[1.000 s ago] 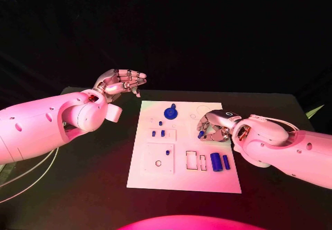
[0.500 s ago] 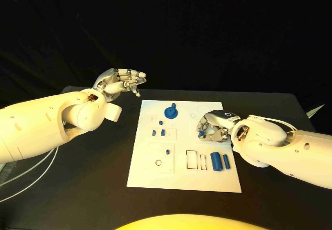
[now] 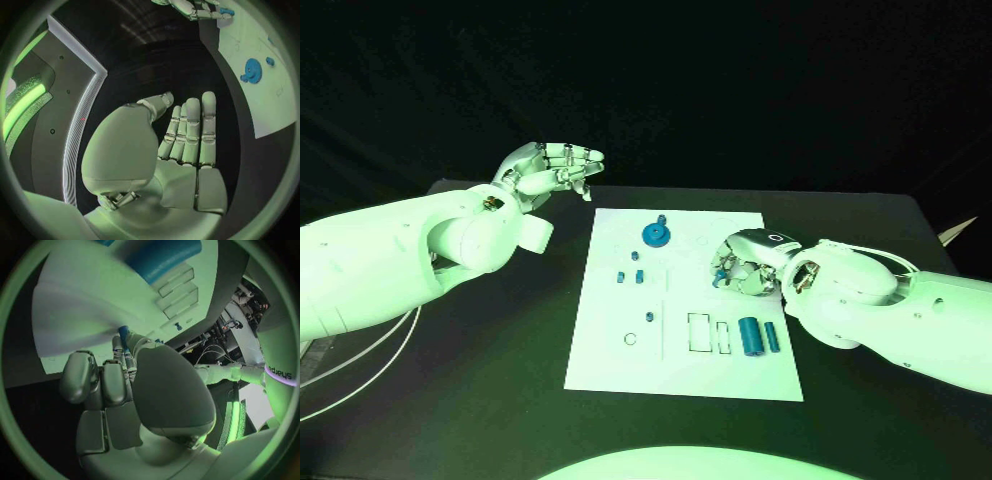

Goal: Assemble the parts on the task board

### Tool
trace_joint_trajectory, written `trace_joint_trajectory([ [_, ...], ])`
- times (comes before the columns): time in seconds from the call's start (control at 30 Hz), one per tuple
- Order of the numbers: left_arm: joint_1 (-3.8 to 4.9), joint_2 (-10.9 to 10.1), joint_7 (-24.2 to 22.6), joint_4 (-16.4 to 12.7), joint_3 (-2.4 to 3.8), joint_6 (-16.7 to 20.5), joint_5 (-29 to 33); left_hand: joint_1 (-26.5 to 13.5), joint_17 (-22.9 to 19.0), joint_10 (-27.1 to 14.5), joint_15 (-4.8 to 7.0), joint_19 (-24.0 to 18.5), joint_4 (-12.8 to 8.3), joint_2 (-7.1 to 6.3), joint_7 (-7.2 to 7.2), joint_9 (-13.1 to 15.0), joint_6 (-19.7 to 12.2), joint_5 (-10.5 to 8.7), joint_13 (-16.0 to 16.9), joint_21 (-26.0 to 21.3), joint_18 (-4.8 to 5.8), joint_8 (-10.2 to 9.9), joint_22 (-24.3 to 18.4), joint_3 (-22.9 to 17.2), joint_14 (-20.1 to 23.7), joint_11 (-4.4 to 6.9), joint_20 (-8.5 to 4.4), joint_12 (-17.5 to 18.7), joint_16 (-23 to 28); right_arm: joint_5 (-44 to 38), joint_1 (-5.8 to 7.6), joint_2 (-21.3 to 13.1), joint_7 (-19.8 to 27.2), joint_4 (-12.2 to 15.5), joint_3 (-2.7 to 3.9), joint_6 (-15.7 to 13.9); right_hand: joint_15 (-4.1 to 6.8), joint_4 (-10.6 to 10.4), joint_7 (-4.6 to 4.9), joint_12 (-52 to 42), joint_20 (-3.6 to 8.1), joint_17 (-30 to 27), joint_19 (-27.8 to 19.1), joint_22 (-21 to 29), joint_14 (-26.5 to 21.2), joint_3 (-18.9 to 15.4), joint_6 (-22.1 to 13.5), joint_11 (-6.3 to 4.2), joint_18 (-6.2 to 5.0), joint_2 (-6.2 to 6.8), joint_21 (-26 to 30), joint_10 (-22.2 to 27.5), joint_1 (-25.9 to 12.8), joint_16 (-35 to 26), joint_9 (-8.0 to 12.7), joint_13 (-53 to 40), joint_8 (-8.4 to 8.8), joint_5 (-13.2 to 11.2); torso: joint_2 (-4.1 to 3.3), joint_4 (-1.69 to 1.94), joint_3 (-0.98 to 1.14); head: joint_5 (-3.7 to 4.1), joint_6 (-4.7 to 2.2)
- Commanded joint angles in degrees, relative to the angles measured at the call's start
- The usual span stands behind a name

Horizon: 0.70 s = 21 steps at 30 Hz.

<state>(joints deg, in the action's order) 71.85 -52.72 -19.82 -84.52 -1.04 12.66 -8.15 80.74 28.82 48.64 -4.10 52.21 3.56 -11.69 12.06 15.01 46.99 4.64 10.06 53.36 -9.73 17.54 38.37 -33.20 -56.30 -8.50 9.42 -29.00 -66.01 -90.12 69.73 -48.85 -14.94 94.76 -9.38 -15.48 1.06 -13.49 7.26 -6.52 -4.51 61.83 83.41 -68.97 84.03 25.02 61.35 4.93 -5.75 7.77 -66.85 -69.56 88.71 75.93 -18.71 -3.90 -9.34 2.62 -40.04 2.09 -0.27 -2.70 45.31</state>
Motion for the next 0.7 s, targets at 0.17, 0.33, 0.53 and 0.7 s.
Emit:
trace_joint_trajectory([
  [0.17, 0.02, 0.0, -0.4, -0.1, 0.04, -0.5, 0.3, 0.0, -0.1, 0.1, -0.17, 0.3, 0.0, 0.51, 0.32, -0.1, -0.2, -0.02, 0.0, -0.3, -0.88, -0.1, 0.0, 0.2, 0.4, -0.14, 0.09, 0.2, 0.3, -1.6, -0.09, 0.0, 0.2, 0.0, -0.02, -2.7, 0.7, 2.3, -0.43, 0.4, 0.67, 0.2, 0.6, -1.4, 0.9, 3.0, 1.0, -2.0, 0.97, -1.27, -1.4, -3.7, -1.3, 0.4, -1.4, -0.5, -1.67, 0.2, 0.0, 0.03, -0.01, 0.09, 0.04],
  [0.33, 0.01, 0.1, -0.4, 0.0, 0.04, -0.5, 0.3, 0.0, -0.1, 0.1, -0.16, 0.3, 0.0, 0.53, 0.3, -0.1, -0.2, -0.02, -0.1, -0.3, -0.89, -0.1, -0.1, 0.2, 0.4, -0.13, 0.08, 0.2, 0.3, -1.9, -0.09, -0.4, 0.3, 0.6, -0.02, -3.9, 0.83, 4.5, -0.55, 1.4, 0.83, 0.3, 0.5, -1.8, 1.0, 5.2, 0.6, -2.12, 1.01, -0.83, -1.6, -4.7, -3.6, 0.5, -2.6, -0.5, -2.75, 0.2, 0.01, 0.02, -0.02, 0.09, 0.05],
  [0.53, 0.01, 0.1, -0.4, 0.0, 0.04, -0.5, 0.3, 0.0, -0.1, 0.1, -0.16, 0.3, 0.0, 0.53, 0.3, -0.1, -0.2, -0.02, -0.1, -0.3, -0.89, -0.1, -0.1, 0.2, 0.4, -0.13, 0.08, 0.2, 0.3, -1.5, 0.13, -1.4, 0.0, 2.2, 0.03, -3.9, 0.83, 5.2, -0.56, 1.7, 0.84, 0.4, 0.7, -2.4, 1.0, 6.0, 0.4, -2.13, 1.14, -0.73, -2.2, -5.0, -4.5, 0.6, -3.0, -0.5, -3.14, 0.2, 0.05, -0.01, -0.03, 0.05, -0.03],
  [0.7, -0.01, 0.2, -0.4, 0.1, 0.04, -0.5, 0.3, 0.1, -0.1, 0.1, -0.15, 0.3, 0.0, 0.51, 0.3, -0.1, -0.2, -0.02, -0.1, -0.3, -0.89, -0.1, -0.1, 0.2, 0.4, -0.13, 0.08, 0.2, 0.3, -0.5, 1.11, -2.8, -0.5, 4.3, 0.14, -3.5, 0.84, 5.5, -0.6, 1.8, 0.84, 0.3, 0.7, -2.5, 1.0, 6.2, 0.3, -2.14, 1.15, -0.63, -2.3, -5.1, -5.1, 0.6, -3.2, -0.5, -3.34, 0.2, 0.09, -0.07, -0.07, 0.11, -0.14],
])
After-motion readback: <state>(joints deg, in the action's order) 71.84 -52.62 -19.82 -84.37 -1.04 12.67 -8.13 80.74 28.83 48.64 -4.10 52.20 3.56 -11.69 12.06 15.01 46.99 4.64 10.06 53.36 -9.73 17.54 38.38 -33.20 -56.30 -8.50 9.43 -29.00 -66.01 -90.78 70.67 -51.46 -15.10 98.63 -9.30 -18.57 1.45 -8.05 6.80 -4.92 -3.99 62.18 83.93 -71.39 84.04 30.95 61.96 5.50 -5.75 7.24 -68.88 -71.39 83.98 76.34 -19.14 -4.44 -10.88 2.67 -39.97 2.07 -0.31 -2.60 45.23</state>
